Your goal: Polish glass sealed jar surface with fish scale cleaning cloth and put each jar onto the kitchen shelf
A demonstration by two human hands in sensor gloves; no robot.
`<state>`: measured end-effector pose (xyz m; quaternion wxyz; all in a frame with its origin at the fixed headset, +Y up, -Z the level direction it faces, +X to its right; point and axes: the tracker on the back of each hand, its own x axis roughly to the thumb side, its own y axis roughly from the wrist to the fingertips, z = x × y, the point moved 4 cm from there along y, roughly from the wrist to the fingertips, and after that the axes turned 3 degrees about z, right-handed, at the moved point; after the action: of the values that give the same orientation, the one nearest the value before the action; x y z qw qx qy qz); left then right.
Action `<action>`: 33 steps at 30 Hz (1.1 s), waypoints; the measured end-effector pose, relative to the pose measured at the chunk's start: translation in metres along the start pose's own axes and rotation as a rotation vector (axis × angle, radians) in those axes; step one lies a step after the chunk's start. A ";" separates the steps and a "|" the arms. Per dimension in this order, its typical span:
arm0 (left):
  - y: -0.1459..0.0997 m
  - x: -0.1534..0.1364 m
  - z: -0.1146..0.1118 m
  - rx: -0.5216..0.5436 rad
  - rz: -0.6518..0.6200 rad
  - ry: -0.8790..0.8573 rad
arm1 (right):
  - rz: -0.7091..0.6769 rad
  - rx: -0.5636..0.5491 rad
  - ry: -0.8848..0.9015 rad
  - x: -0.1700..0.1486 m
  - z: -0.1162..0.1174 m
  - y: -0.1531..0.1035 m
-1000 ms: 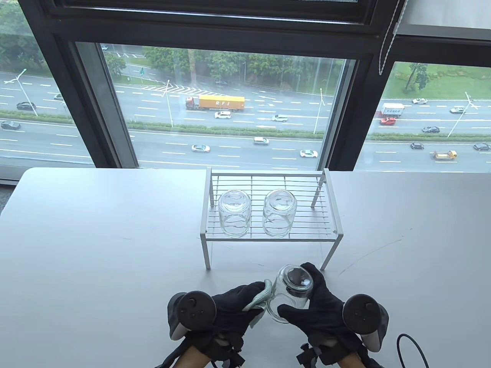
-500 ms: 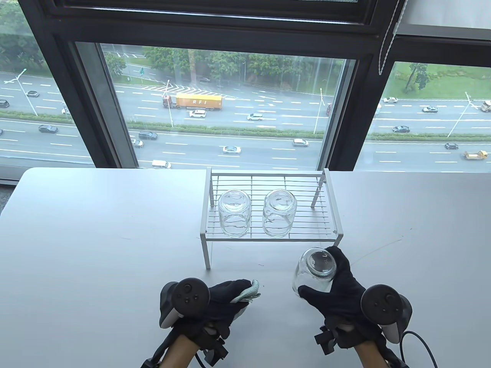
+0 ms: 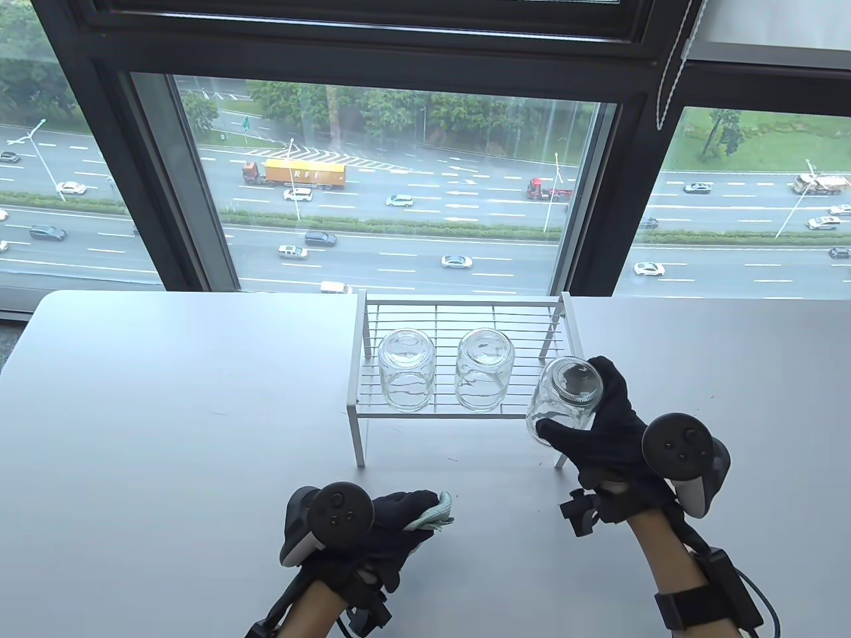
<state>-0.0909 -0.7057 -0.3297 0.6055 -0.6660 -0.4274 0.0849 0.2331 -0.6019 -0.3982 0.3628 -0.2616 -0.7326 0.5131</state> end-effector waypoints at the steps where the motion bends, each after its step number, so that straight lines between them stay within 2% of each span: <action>1: 0.000 0.000 0.000 -0.002 0.000 0.003 | 0.005 -0.005 -0.005 0.000 0.000 0.003; 8: 0.000 -0.002 -0.003 -0.017 0.011 0.002 | 0.050 -0.021 -0.079 -0.010 0.015 0.034; 15: 0.001 -0.002 -0.002 -0.018 0.011 -0.002 | 0.093 -0.001 -0.150 -0.022 0.031 0.049; 23: 0.001 -0.002 -0.002 -0.020 0.016 -0.004 | 0.134 0.012 -0.098 -0.035 0.038 0.052; 33: 0.001 -0.003 -0.002 -0.020 0.022 -0.007 | 0.104 0.013 -0.117 -0.035 0.040 0.049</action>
<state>-0.0913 -0.7087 -0.3310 0.5965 -0.6762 -0.4230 0.0896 0.2224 -0.6349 -0.4616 0.2940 -0.2664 -0.7345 0.5505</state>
